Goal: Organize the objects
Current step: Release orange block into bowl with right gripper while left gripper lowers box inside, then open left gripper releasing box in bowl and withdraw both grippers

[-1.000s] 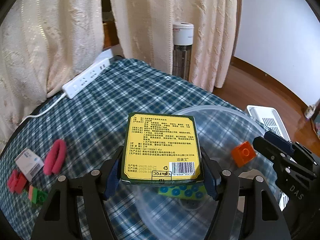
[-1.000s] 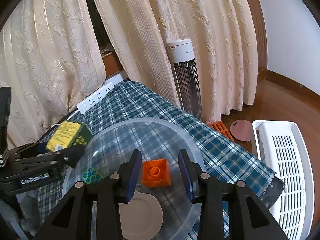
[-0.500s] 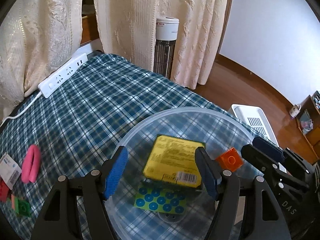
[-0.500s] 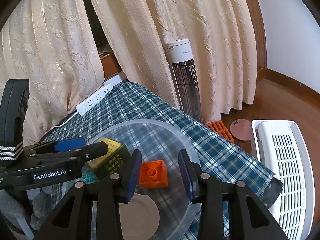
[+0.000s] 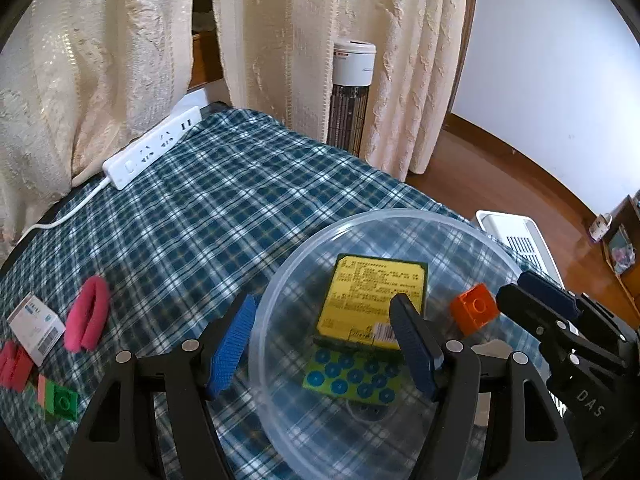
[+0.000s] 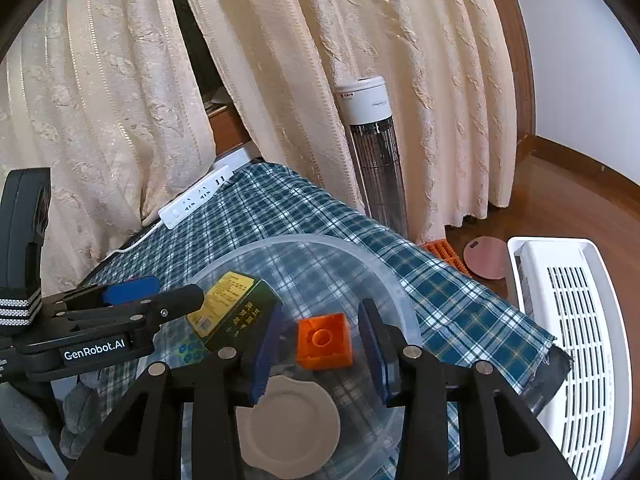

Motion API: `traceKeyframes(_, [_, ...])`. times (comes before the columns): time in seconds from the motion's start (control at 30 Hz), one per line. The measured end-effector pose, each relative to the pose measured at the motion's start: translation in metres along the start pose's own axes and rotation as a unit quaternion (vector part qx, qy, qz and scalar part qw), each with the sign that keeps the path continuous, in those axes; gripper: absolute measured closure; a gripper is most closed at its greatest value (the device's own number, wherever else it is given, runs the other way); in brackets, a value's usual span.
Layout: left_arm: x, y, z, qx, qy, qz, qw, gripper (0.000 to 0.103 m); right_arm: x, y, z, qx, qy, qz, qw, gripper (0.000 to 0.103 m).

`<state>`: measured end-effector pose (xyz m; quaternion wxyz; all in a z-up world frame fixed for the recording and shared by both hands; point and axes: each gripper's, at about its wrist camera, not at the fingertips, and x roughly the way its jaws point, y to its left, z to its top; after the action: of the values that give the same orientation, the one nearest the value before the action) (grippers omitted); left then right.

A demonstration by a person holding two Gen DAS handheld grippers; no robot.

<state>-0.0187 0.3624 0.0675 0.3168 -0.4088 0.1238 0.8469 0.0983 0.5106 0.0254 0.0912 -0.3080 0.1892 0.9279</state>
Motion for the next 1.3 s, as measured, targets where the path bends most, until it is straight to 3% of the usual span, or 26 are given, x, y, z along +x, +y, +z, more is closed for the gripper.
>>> traceKeyframes(0.43, [-0.024,0.018,-0.015,-0.016,-0.011,0.012,0.9997,0.032,-0.009,0.029,-0.005,-0.022,0.001,0.014,1.000,0.059])
traceKeyframes(0.5, [-0.028,0.023,-0.017,-0.020,-0.013,0.014,0.9996,0.032,-0.010,0.033,-0.006,-0.023,0.001,0.017,1.000,0.048])
traceKeyframes(0.57, [-0.032,0.029,-0.020,-0.025,-0.015,0.018,0.9994,0.032,-0.012,0.040,-0.007,-0.027,0.000,0.022,0.999,0.046])
traceKeyframes(1.3, [-0.075,0.125,-0.060,-0.091,-0.028,0.073,0.9928,0.032,-0.010,0.117,-0.025,-0.082,0.022,0.060,0.995,0.045])
